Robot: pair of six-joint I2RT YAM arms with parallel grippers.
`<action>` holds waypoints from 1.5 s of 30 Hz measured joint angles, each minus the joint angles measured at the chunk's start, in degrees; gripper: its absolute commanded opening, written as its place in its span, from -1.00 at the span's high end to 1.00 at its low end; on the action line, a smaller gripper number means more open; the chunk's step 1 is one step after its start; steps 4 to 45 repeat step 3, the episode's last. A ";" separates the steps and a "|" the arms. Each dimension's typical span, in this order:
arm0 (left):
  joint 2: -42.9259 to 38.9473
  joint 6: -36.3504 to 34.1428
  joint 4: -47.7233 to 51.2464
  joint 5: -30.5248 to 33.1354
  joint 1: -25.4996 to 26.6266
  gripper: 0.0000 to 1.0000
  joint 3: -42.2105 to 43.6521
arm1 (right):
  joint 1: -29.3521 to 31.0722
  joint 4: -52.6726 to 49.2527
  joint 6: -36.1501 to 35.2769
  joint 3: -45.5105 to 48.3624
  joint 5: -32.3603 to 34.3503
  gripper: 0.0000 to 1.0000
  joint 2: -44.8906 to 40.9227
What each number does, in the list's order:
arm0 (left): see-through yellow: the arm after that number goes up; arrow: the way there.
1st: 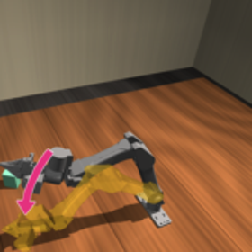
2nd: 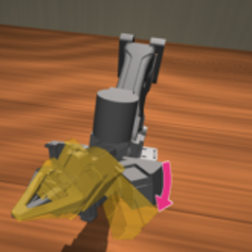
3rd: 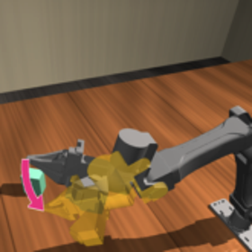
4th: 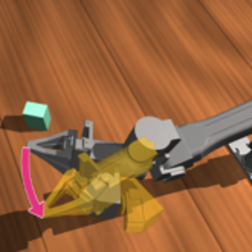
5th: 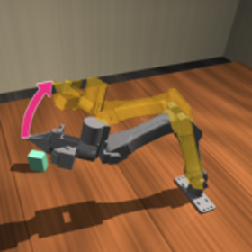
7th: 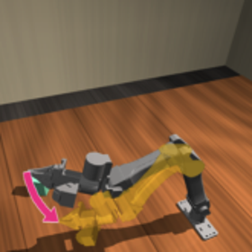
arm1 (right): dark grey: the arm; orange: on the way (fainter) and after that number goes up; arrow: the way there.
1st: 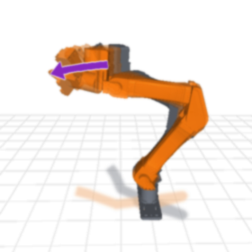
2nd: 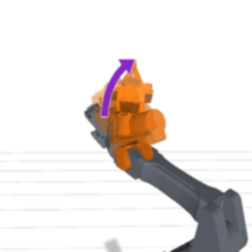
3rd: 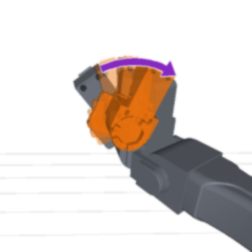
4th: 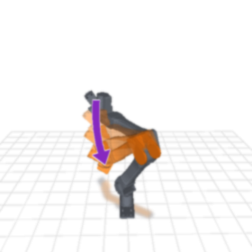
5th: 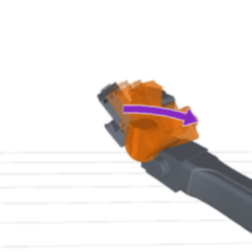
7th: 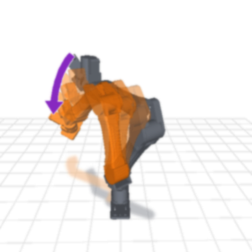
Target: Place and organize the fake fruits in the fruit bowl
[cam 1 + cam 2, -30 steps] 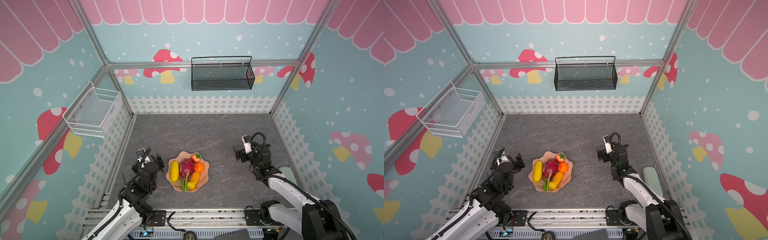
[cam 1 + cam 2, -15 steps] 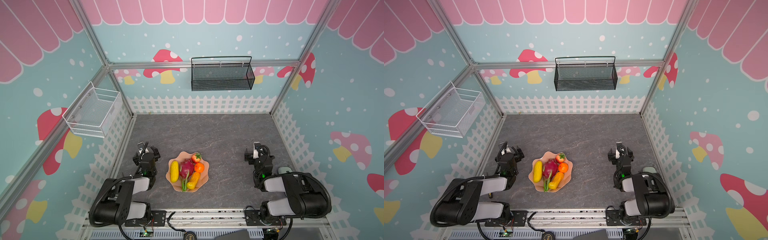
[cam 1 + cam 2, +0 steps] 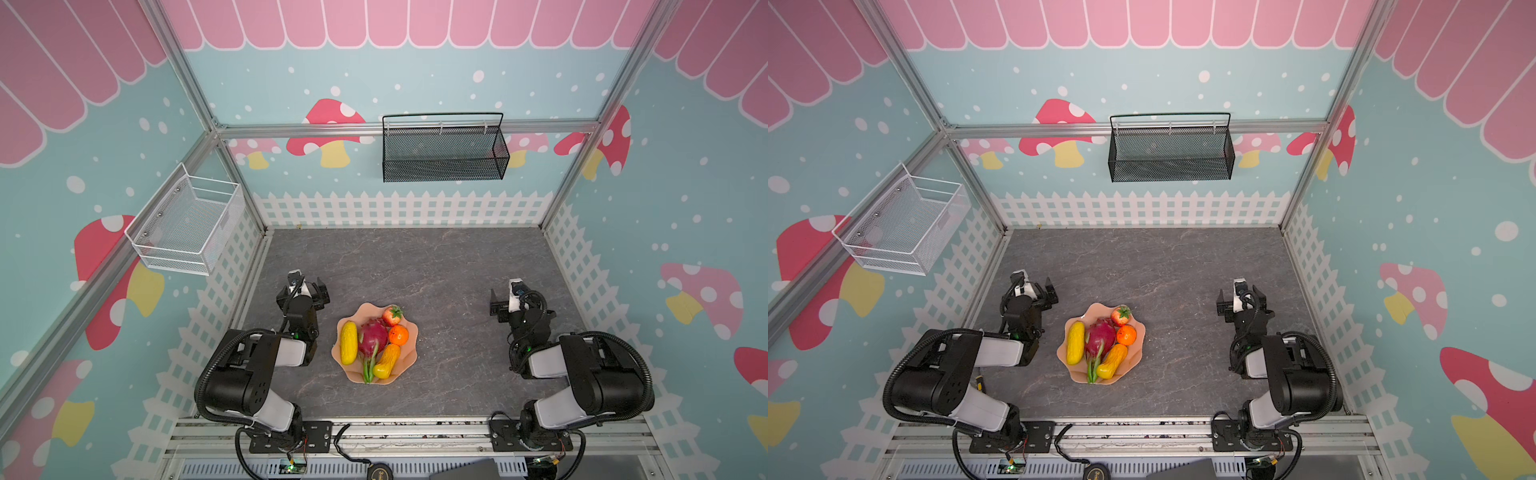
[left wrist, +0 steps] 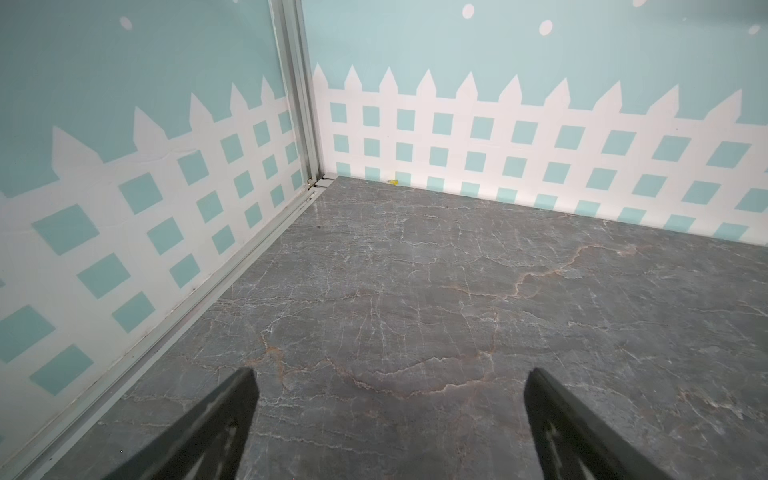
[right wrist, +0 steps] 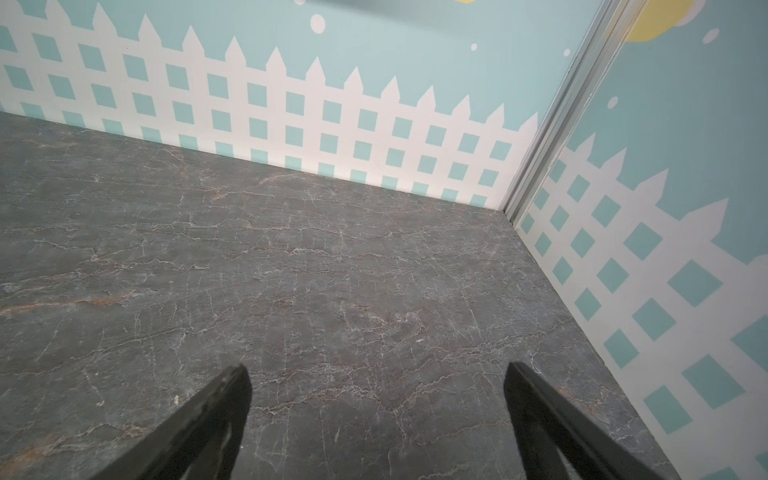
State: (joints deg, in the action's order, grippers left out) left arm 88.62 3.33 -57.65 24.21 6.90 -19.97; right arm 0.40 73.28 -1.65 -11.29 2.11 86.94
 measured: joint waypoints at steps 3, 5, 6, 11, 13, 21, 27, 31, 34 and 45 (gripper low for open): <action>0.00 -0.20 1.31 -0.02 -0.24 -0.99 -0.04 | 0.02 0.09 0.17 0.00 0.31 -0.96 0.00; 0.00 -0.20 1.31 -0.02 -0.24 -0.99 -0.04 | 0.02 0.09 0.17 0.00 0.31 -0.96 0.00; 0.00 -0.20 1.31 -0.02 -0.24 -0.99 -0.04 | 0.02 0.09 0.17 0.00 0.31 -0.96 0.00; 0.00 -0.20 1.31 -0.02 -0.24 -0.99 -0.04 | 0.02 0.09 0.17 0.00 0.31 -0.96 0.00; 0.00 -0.20 1.31 -0.02 -0.24 -0.99 -0.04 | 0.02 0.09 0.17 0.00 0.31 -0.96 0.00; 0.00 -0.20 1.31 -0.02 -0.24 -0.99 -0.04 | 0.02 0.09 0.17 0.00 0.31 -0.96 0.00; 0.00 -0.20 1.31 -0.02 -0.24 -0.99 -0.04 | 0.02 0.09 0.17 0.00 0.31 -0.96 0.00; 0.00 -0.20 1.31 -0.02 -0.24 -0.99 -0.04 | 0.02 0.09 0.17 0.00 0.31 -0.96 0.00; 0.00 -0.20 1.31 -0.02 -0.24 -0.99 -0.04 | 0.02 0.09 0.17 0.00 0.31 -0.96 0.00; 0.00 -0.20 1.31 -0.02 -0.24 -0.99 -0.04 | 0.02 0.09 0.17 0.00 0.31 -0.96 0.00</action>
